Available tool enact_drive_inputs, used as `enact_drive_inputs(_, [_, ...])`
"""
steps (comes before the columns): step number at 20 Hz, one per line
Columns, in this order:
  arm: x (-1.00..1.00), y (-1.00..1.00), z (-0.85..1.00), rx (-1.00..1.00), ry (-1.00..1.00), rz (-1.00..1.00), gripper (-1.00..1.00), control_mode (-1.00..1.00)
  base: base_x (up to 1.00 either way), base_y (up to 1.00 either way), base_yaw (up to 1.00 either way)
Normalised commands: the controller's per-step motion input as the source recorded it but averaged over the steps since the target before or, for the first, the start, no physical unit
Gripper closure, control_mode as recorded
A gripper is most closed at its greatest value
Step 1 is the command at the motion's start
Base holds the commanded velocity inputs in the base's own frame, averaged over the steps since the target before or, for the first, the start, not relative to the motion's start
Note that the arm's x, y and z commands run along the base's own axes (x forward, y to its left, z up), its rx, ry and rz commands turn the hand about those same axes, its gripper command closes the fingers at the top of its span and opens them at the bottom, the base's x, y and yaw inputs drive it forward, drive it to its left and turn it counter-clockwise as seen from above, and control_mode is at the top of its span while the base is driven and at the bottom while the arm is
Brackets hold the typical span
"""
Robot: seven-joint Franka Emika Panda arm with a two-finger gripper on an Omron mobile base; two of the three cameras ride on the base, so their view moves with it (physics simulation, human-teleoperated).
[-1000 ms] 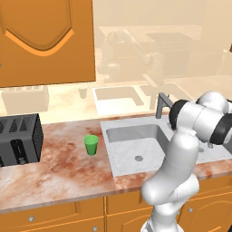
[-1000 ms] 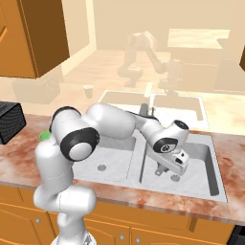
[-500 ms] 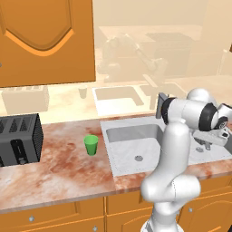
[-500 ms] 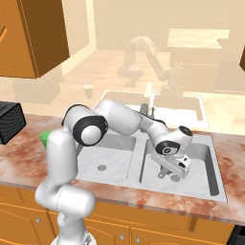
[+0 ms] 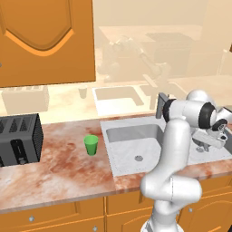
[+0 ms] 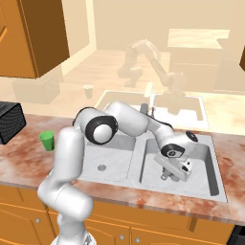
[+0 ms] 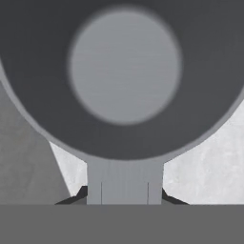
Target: Move any existing items from the left basin to the right basin for drying. Then move the cup from the counter to the left basin of the sink for washing.
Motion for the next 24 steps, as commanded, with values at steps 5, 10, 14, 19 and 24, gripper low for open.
enact_drive_inputs(5, [0.16,0.00,-0.32,0.03,0.00,0.00,1.00,-1.00,0.00,0.00,0.00])
enact_drive_inputs(10, [0.13,0.00,-0.32,0.00,0.00,0.00,1.00,-1.00,0.00,0.00,0.00])
enact_drive_inputs(14, [0.13,0.00,-0.19,0.00,0.00,0.00,1.00,-1.00,0.00,0.00,0.00])
enact_drive_inputs(19, [0.09,0.02,-0.02,0.00,0.00,0.00,-1.00,-1.00,0.00,0.00,0.00])
enact_drive_inputs(24, [0.01,0.00,0.11,0.00,-0.02,0.00,-1.00,-1.00,0.00,0.00,0.00])
